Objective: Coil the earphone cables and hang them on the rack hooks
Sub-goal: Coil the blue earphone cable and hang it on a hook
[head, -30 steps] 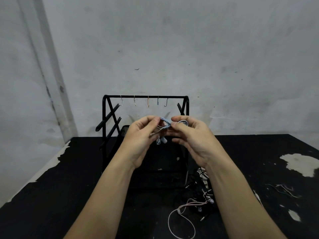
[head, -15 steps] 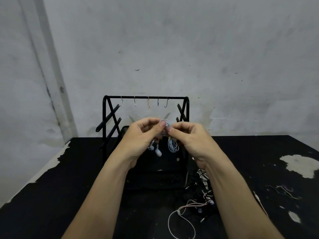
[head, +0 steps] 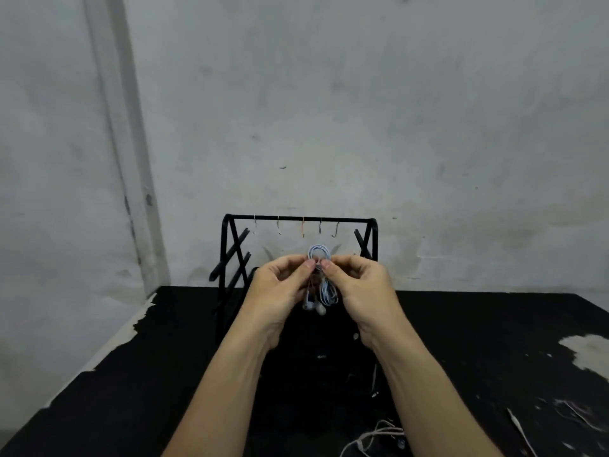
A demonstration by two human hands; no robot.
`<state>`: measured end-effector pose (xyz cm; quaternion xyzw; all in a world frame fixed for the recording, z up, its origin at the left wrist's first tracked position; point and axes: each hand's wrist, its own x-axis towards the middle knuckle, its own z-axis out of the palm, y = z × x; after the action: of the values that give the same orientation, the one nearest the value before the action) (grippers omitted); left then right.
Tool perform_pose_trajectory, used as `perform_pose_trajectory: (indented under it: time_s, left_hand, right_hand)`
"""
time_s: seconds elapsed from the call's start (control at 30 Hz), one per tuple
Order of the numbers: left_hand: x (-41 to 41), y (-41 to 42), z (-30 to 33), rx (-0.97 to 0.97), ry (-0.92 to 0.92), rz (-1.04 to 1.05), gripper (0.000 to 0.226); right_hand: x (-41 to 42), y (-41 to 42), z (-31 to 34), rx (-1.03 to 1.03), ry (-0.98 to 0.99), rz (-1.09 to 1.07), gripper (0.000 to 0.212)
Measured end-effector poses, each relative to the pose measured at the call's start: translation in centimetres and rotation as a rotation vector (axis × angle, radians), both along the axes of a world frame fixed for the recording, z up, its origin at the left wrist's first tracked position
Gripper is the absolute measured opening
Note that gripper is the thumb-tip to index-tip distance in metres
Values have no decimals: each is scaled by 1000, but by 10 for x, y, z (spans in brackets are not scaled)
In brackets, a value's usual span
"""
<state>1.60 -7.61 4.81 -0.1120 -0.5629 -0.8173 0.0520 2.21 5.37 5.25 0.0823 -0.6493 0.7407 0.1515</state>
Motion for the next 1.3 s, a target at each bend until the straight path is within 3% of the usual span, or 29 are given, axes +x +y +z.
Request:
perform_pose_trajectory:
  time_s: [0.37, 0.53, 1.0, 1.3]
  left_hand:
    - [-49, -35, -6, 93, -84, 537, 7]
    - [-65, -36, -16, 181, -120, 644, 7]
    - [-80, -32, -19, 381, -146, 515, 26]
    - [-88, -38, -26, 313, -186, 494, 27]
  right_hand:
    - [-82, -88, -7, 73, -104, -17, 13]
    - [-106, -106, -17, 63, -133, -78, 11]
    - [-123, -125, -11, 133, -72, -155, 11]
    - [-128, -123, -18, 177, -164, -187, 10]
